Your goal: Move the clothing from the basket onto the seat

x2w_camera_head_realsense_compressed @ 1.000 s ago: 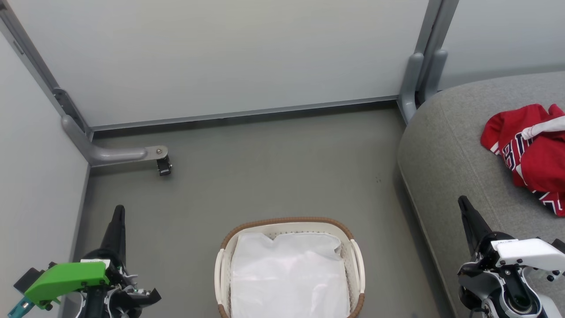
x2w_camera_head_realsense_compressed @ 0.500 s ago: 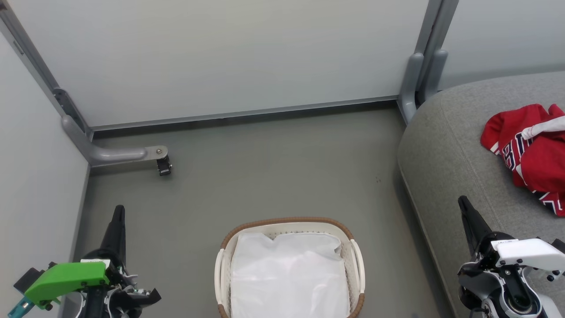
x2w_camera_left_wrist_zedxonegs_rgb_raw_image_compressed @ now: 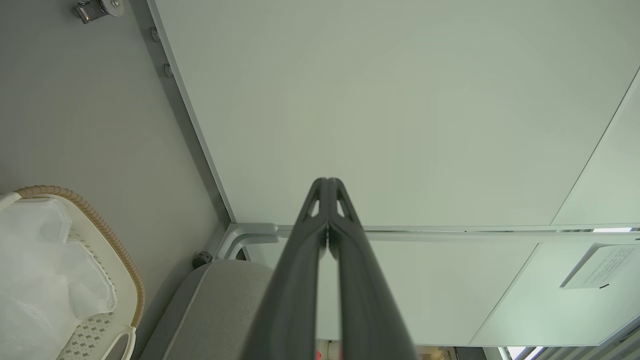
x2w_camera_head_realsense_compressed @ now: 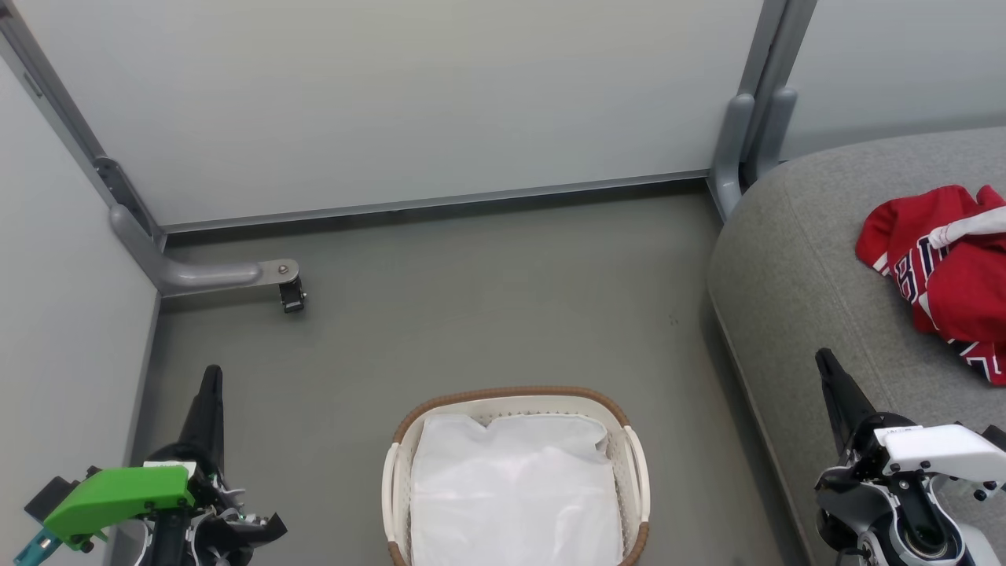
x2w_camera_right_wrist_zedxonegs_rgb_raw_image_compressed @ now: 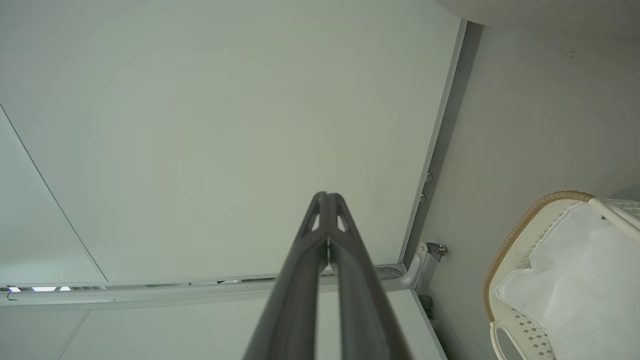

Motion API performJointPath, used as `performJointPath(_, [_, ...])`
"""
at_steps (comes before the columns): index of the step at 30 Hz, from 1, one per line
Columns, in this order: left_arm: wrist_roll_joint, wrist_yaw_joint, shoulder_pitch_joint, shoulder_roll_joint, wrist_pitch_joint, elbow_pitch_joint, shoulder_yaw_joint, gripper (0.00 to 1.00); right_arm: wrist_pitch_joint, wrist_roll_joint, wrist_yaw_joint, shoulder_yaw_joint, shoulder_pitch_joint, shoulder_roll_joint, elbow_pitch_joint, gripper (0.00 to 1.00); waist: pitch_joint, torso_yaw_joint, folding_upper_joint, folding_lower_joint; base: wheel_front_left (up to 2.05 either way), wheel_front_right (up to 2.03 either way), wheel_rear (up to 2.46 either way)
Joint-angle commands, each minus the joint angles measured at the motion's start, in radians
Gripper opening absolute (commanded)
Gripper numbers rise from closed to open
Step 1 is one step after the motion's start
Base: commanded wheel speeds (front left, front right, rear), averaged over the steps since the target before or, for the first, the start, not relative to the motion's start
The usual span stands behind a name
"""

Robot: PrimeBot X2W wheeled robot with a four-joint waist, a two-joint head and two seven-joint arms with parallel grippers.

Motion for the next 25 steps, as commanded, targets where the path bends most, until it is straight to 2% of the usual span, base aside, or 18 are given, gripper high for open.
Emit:
performJointPath(1, [-0.003,-0.007,-0.011,0.007,0.004,-0.003,0.002,0.0,0.003,0.004,0.0,-0.002,0.01,-0.006,-0.004,0.0,0.0,0.0,0.0,0.0,0.0,0.0,0.0])
performJointPath(25, [-0.003,-0.007,-0.011,0.007,0.004,-0.003,0.002,0.0,0.003,0.004,0.0,-0.001,0.01,-0.006,-0.004,0.0,0.0,0.0,0.0,0.0,0.0,0.0,0.0])
